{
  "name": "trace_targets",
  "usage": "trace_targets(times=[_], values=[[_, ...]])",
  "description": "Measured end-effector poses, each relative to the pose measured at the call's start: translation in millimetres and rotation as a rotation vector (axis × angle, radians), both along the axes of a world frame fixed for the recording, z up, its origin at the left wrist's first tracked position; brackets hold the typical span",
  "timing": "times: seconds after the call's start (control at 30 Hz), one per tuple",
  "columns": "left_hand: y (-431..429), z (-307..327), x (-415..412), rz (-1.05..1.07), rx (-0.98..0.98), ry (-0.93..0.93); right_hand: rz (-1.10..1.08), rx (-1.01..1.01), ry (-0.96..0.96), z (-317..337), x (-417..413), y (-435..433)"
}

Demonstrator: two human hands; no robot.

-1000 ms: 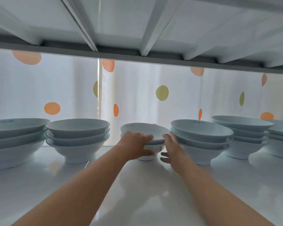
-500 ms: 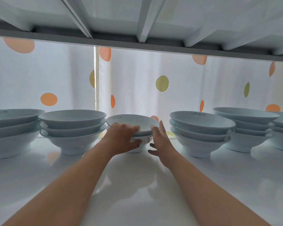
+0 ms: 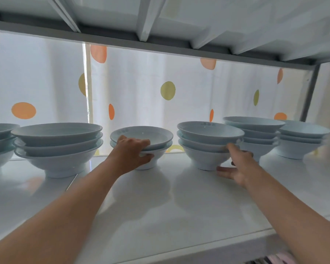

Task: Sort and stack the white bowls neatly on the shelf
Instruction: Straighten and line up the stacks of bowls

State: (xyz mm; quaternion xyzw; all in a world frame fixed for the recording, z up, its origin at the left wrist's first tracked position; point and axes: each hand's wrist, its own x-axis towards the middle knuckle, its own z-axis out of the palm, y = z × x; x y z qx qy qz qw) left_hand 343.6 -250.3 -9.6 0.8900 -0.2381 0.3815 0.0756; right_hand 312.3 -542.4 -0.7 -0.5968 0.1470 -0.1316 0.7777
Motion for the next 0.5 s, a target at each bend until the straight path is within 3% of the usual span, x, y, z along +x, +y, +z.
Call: trace_targets(times=[0.2, 0.5], values=[[-8, -1, 5, 0.003, -0.004, 0.005, 0.077, 0.064, -0.148, -6, 15, 21], [-6, 1, 10, 0.021, 0.025, -0.05, 0.099, 0.025, -0.168, -10, 40, 19]])
